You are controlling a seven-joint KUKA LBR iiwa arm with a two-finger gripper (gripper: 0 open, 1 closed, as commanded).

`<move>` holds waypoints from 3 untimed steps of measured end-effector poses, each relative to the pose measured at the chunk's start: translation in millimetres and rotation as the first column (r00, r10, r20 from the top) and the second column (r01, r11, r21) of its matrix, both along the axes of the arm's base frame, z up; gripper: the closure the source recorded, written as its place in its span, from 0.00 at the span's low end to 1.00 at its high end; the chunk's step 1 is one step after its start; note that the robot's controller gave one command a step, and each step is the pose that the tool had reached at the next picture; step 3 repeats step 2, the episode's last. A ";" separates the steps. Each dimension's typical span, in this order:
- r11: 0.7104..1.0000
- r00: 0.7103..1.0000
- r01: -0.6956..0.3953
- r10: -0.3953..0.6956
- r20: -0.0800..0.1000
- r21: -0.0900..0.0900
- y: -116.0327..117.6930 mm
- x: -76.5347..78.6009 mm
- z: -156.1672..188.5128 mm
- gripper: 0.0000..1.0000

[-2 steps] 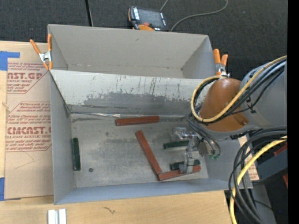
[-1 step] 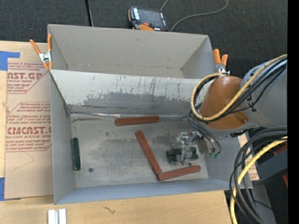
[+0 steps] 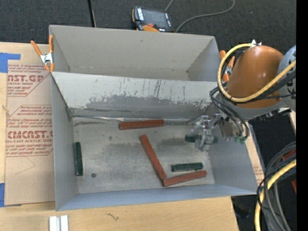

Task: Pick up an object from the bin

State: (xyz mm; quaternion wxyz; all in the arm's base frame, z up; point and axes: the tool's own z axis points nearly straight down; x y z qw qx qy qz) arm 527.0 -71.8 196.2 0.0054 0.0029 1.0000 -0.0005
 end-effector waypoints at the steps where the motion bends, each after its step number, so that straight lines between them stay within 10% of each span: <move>1: 0.995 0.995 0.095 -0.095 0.000 0.000 -20.8 -13.7 77.5 1.00; 3: 0.998 0.998 0.063 -0.063 -0.006 0.000 -13.6 -39.5 106.7 1.00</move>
Offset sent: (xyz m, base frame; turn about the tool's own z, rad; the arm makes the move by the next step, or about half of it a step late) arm -0.0154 -0.0203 0.0731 0.0940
